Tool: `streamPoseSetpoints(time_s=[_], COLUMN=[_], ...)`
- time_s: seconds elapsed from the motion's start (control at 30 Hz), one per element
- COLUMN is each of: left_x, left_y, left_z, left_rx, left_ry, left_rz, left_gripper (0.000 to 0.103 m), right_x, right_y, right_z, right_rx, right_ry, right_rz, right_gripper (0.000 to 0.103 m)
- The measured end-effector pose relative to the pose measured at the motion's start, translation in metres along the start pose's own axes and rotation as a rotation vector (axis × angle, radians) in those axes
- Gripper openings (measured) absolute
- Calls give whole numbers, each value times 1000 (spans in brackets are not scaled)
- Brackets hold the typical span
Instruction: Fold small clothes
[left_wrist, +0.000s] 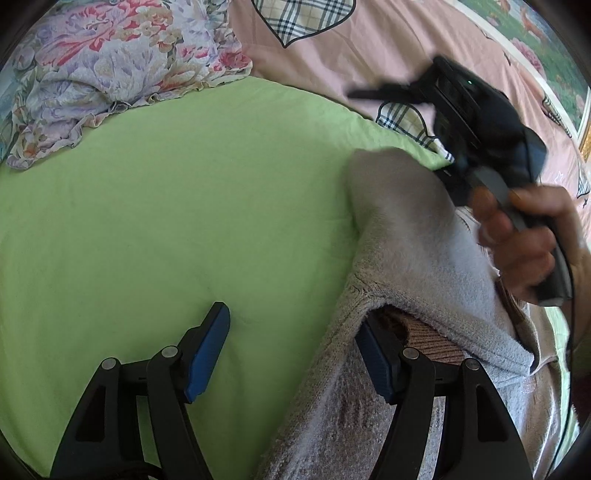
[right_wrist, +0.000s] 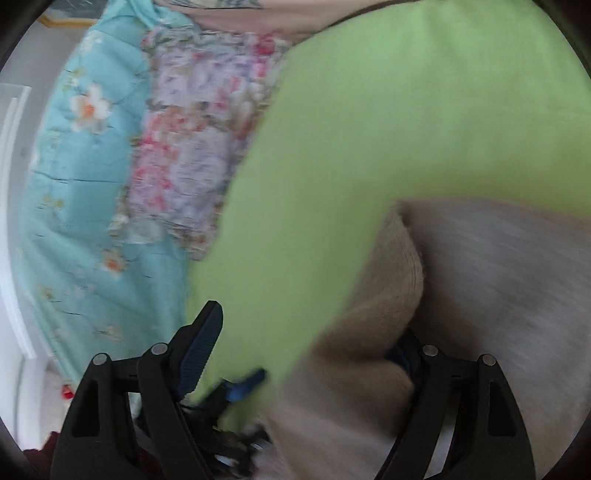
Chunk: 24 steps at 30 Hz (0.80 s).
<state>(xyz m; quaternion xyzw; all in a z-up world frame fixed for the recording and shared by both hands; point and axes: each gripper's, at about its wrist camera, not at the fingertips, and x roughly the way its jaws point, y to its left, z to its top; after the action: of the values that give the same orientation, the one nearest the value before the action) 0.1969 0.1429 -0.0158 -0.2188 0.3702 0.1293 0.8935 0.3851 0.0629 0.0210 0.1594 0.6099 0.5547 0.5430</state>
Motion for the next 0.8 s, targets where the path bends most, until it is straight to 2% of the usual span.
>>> streamPoseSetpoints(time_s=[0.13, 0.23, 0.37, 0.43, 0.5, 0.57, 0.63, 0.67, 0.7, 0.8], left_x=[0, -1, -1, -4, -15, -28, -37, -37, -36, -33], left_y=[2, 4, 6, 7, 7, 8, 4, 0, -4, -16], left_z=[0, 1, 2, 3, 7, 9, 14, 17, 22, 32], left_rx=[-9, -20, -34, -40, -48, -64, -65, -52, -35, -8], left_ry=[-1, 1, 13, 21, 41, 19, -3, 5, 11, 5], left_rz=[-17, -32, -49, -67, -121, -134, -136, -124, -108, -66], left_gripper=[70, 70, 71, 71, 71, 71, 74, 74, 74, 74], right_x=[-2, -29, -89, -126, -156, -183, -201, -203, -203, -180], right_y=[-8, -11, 2, 13, 20, 21, 20, 18, 17, 19], right_z=[3, -15, -47, -72, -100, -129, -157, -168, -175, -189], right_rx=[63, 59, 8, -23, -36, -28, -7, 8, 15, -23], right_ry=[-132, -209, -315, -390, -461, -518, -551, -555, -552, -492], right_rz=[77, -79, -225, -342, -462, -603, -747, -796, -820, -853], right_gripper=[89, 88, 88, 88, 87, 82, 56, 51, 47, 46])
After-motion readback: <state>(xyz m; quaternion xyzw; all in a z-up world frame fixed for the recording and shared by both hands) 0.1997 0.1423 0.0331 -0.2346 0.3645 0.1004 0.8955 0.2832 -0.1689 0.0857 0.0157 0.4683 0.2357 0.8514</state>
